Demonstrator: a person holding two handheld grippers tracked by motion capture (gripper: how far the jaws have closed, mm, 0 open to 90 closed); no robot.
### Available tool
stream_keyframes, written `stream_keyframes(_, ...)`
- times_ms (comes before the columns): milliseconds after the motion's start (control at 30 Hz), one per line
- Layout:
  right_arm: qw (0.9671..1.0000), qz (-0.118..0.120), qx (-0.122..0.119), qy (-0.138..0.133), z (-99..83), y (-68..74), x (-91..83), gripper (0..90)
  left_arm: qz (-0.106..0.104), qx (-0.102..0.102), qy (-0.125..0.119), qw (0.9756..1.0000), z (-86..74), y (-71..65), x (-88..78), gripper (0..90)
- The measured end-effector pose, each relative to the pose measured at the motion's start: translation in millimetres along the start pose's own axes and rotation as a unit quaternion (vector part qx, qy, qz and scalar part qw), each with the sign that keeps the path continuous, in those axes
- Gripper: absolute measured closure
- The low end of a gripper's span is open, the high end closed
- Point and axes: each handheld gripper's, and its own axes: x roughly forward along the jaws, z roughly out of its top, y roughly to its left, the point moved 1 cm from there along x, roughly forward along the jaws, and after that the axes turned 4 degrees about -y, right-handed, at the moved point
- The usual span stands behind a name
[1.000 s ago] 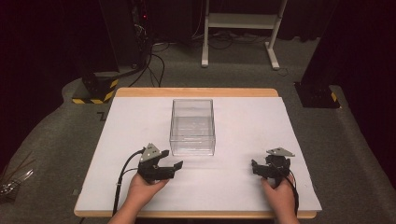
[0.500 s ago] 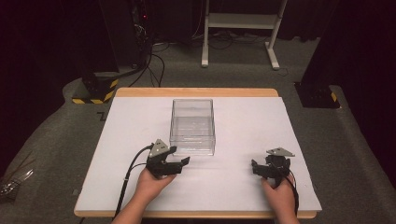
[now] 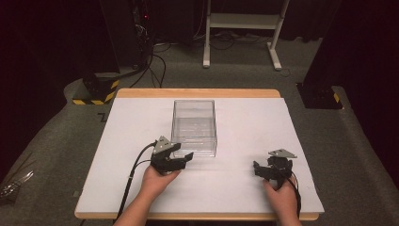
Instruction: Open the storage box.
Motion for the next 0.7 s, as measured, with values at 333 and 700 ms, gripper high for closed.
stream_keyframes(333, 1.0000, 0.000, -0.001, 0.000, 0.0, 0.0, 0.0, 11.4, 0.007, 0.006, -0.013, 0.9999, 8.1, -3.9, 7.9, 41.7)
stream_keyframes(700, 1.0000, 0.000, -0.002, -0.001, 0.0, -0.1, 0.0, 11.5, 0.005, 0.015, -0.023, 0.9996, 7.2, 1.9, 10.9, 59.0)
